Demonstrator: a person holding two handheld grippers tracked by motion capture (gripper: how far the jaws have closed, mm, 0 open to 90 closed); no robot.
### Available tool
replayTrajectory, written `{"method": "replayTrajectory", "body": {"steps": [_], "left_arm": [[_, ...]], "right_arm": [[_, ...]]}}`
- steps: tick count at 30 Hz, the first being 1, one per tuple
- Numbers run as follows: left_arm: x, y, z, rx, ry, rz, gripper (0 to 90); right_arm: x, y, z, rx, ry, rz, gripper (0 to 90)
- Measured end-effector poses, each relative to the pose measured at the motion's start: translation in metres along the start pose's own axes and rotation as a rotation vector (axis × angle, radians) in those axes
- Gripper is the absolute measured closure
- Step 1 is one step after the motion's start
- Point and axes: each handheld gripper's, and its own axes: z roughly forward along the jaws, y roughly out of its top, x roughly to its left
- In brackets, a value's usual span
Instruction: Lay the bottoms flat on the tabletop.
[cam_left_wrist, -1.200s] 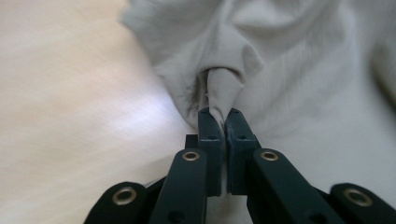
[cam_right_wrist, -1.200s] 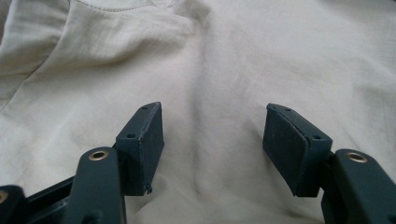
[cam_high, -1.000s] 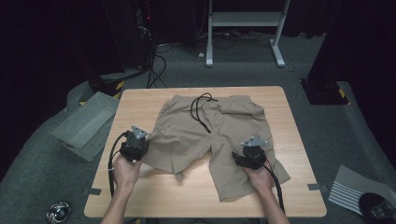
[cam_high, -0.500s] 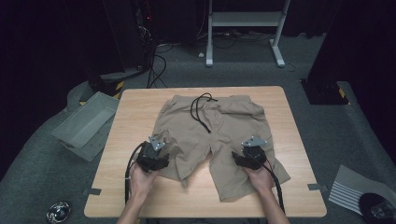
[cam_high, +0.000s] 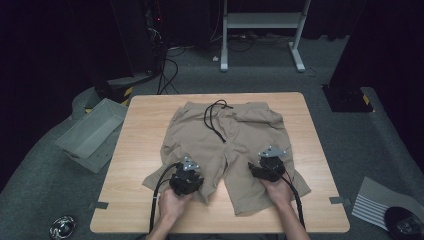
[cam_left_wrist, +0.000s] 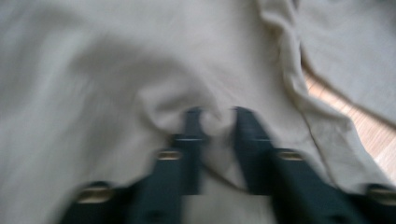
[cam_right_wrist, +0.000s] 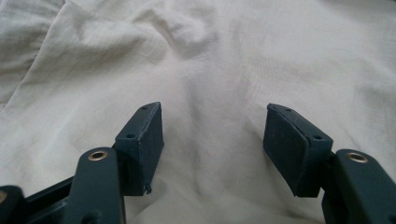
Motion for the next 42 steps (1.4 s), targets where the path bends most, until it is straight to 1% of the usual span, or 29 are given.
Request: {"method": "replayTrajectory", "body": {"steps": [2,3,6,7,10,11,12,14,15,16,17,18,19,20,21,22,25,26,28,31,32,33,34,35,36,39,40,41,42], "left_arm": [[-0.002,0.005,0.002,0.001,0.002,0.016,89.9],[-0.007,0.013,0.006,-0.005,0.02,0.055,89.9],[-0.01,0.017,0.019,0.017,-0.004,0.056,89.4],[-0.012,0.016,0.022,0.029,-0.023,0.056,87.3],[-0.017,0.012,0.02,0.036,-0.029,0.073,74.5],[-0.018,0.01,0.016,0.032,-0.025,0.073,74.5],[-0.017,0.007,0.003,-0.006,0.02,0.062,63.1],[-0.011,0.006,-0.009,-0.041,0.093,0.049,53.8],[-0.008,0.006,-0.013,-0.05,0.119,0.044,50.1],[-0.008,0.006,-0.013,-0.05,0.119,0.044,47.5],[0.003,0.005,-0.017,-0.062,0.179,0.008,45.1],[0.003,0.005,-0.017,-0.062,0.179,0.008,44.3],[0.016,0.001,-0.014,-0.022,0.194,-0.044,44.6],[0.016,0.001,-0.014,-0.022,0.194,-0.044,46.6],[0.02,-0.006,-0.007,0.033,0.139,-0.067,51.2],[0.02,-0.006,-0.007,0.033,0.139,-0.067,54.3],[0.009,-0.02,-0.007,0.057,0.115,-0.018,66.2],[0.007,-0.022,-0.012,0.083,0.063,-0.031,69.4],[0.008,-0.024,-0.016,0.083,0.086,-0.024,69.9],[0.021,-0.024,-0.029,0.008,0.136,-0.075,62.3],[0.021,-0.024,-0.029,0.008,0.136,-0.075,58.1],[0.031,-0.02,-0.039,-0.059,0.192,-0.107,54.7],[0.031,-0.02,-0.039,-0.059,0.192,-0.107,52.4],[0.041,-0.017,-0.047,-0.112,0.262,-0.124,50.2],[0.041,-0.017,-0.047,-0.112,0.262,-0.124,49.0],[0.065,-0.016,-0.047,-0.098,0.325,-0.174,48.0],[0.077,-0.02,-0.044,-0.076,0.322,-0.218,48.3],[0.077,-0.02,-0.044,-0.076,0.322,-0.218,49.9],[0.081,-0.027,-0.04,-0.045,0.284,-0.244,53.4]], "right_arm": [[0.0,0.0,0.0,0.001,0.0,0.001,37.9],[0.0,0.0,0.0,0.001,0.0,0.001,37.9],[0.0,0.0,0.0,0.001,0.001,0.001,37.9],[0.0,0.0,0.0,0.001,0.002,0.0,37.9],[0.0,0.0,0.0,0.001,0.002,-0.001,37.9],[0.0,0.0,0.0,0.001,0.002,-0.001,37.9],[0.0,0.0,0.0,0.001,0.003,0.0,37.8],[0.0,0.0,0.0,0.001,0.004,0.0,37.9],[0.0,0.0,0.0,0.001,0.005,0.002,37.9],[0.0,0.0,0.0,0.001,0.005,0.002,37.9],[0.0,0.0,0.0,0.002,0.006,0.007,37.9],[0.0,0.0,0.0,0.002,0.006,0.007,37.9],[0.0,0.0,0.0,0.005,0.006,0.016,38.0],[0.0,0.0,0.0,0.005,0.006,0.016,38.0],[-0.001,-0.001,-0.001,0.006,0.01,0.03,38.0],[-0.001,-0.001,-0.001,0.006,0.01,0.03,38.0],[0.0,-0.003,-0.003,0.007,0.004,0.037,38.0],[0.001,-0.004,-0.004,0.005,0.001,0.04,38.0],[0.001,-0.004,-0.004,0.004,0.0,0.037,38.0],[0.001,-0.004,-0.004,0.004,-0.001,0.037,38.0],[0.001,-0.004,-0.004,0.004,-0.001,0.037,38.0],[0.001,-0.004,-0.004,0.005,-0.003,0.036,37.9],[0.002,-0.004,-0.004,0.006,-0.003,0.038,37.9],[0.002,-0.004,-0.004,0.005,-0.004,0.036,37.9],[0.002,-0.004,-0.004,0.006,-0.004,0.036,37.9],[0.002,-0.004,-0.004,0.006,-0.004,0.035,37.9],[0.002,-0.004,-0.004,0.005,-0.004,0.034,37.9],[0.002,-0.004,-0.004,0.005,-0.004,0.034,37.9],[0.002,-0.004,-0.004,0.004,-0.005,0.03,37.9]]}}
